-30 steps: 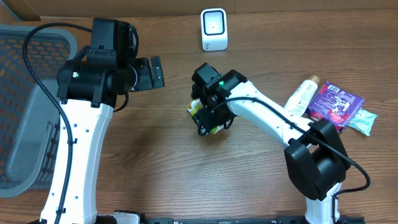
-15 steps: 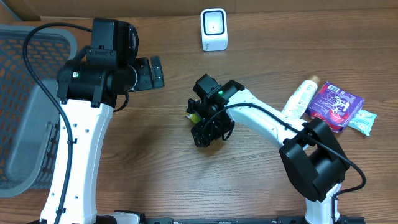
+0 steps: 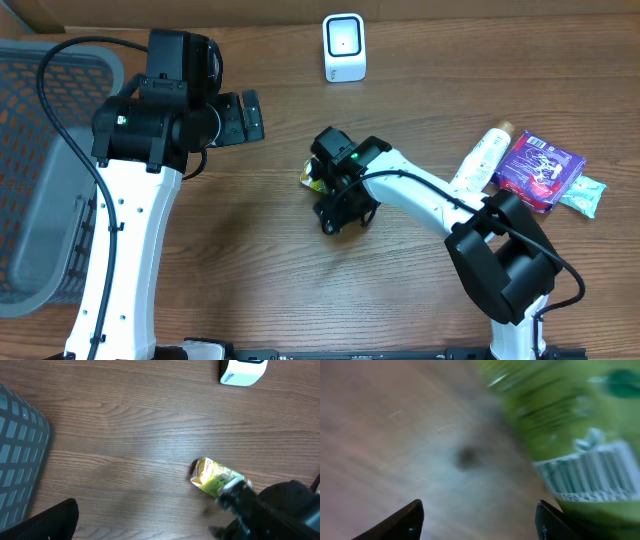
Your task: Scan the item barcode
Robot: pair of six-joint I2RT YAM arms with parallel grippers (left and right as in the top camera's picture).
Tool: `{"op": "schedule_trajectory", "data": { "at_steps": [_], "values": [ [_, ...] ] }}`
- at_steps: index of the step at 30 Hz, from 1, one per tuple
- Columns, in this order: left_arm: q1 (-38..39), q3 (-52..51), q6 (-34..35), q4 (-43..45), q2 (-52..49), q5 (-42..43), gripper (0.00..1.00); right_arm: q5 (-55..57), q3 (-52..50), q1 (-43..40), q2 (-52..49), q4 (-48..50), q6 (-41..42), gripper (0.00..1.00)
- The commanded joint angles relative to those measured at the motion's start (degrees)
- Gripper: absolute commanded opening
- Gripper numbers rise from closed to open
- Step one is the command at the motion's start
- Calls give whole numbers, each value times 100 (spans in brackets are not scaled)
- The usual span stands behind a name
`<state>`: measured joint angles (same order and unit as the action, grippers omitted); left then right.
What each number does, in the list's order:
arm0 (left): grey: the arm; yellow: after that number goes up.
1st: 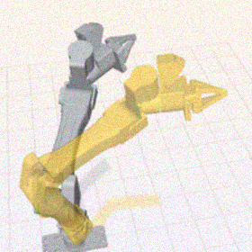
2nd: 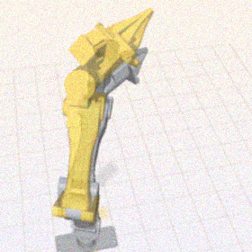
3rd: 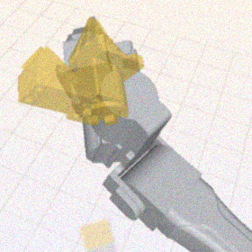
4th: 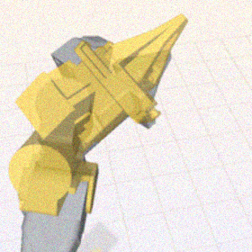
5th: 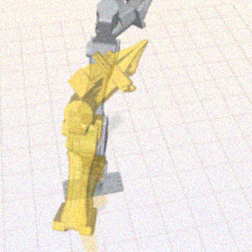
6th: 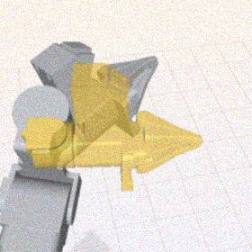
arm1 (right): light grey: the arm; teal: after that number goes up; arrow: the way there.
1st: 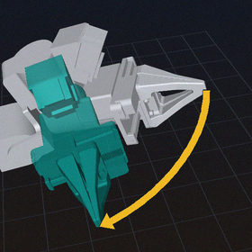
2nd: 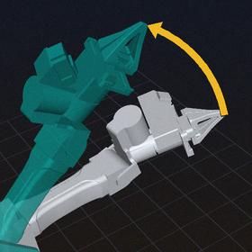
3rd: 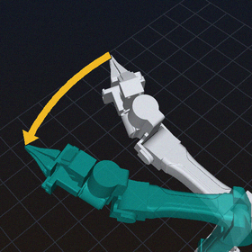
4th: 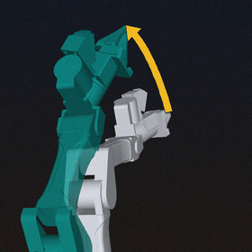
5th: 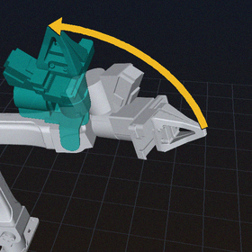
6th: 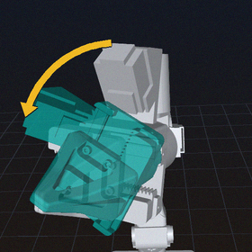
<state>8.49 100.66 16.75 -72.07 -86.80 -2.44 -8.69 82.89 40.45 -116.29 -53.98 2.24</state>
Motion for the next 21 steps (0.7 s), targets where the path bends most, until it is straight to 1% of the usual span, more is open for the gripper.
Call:
{"op": "schedule_trajectory", "data": {
  "at_steps": [1, 3, 6, 9, 10, 11, 13, 15, 17, 18, 19, 20, 21],
  "values": [
    [-22, 101, 39, 7, -22, -74, 100, 1032, -28, -358, 118, 286, 376, 73],
    [-22, 101, 39, 7, -22, -74, 100, 1032, -28, -562, 118, 509, 378, 73],
    [-22, 101, 39, 7, -22, -74, 99, 708, -28, -1032, 118, 1054, 380, 73],
    [-22, 101, 37, 7, -22, -74, 100, -345, -28, -1534, 118, 1668, 382, 73],
    [-22, 101, 39, 7, -22, -74, 100, -874, -28, -1746, 118, 1915, 439, 74],
    [-22, 101, 39, 7, -22, -74, 100, -1158, -28, -1880, 118, 2072, 570, 76],
    [-22, 101, 39, 7, -22, -74, 100, -1814, -28, -2173, 118, 2371, 892, 76],
    [-22, 101, 39, 7, -22, -74, 100, -2601, -28, -2385, 118, 2520, 1187, 70],
    [-22, 101, 39, 7, -22, -74, 100, -3088, -28, -2444, 118, 2503, 1526, 71],
    [-22, 101, 37, 7, -22, -74, 100, -3187, -28, -2404, 118, 2402, 1843, 75],
    [-22, 101, 37, 7, -22, -74, 100, -3182, -28, -2334, 118, 2280, 2140, 76],
    [-22, 101, 37, 7, -22, -74, 100, -3132, -28, -2267, 118, 2179, 2317, 77],
    [-22, 101, 37, 7, -22, -74, 100, -2896, -28, -2144, 118, 1989, 2717, 77]
  ]
}}
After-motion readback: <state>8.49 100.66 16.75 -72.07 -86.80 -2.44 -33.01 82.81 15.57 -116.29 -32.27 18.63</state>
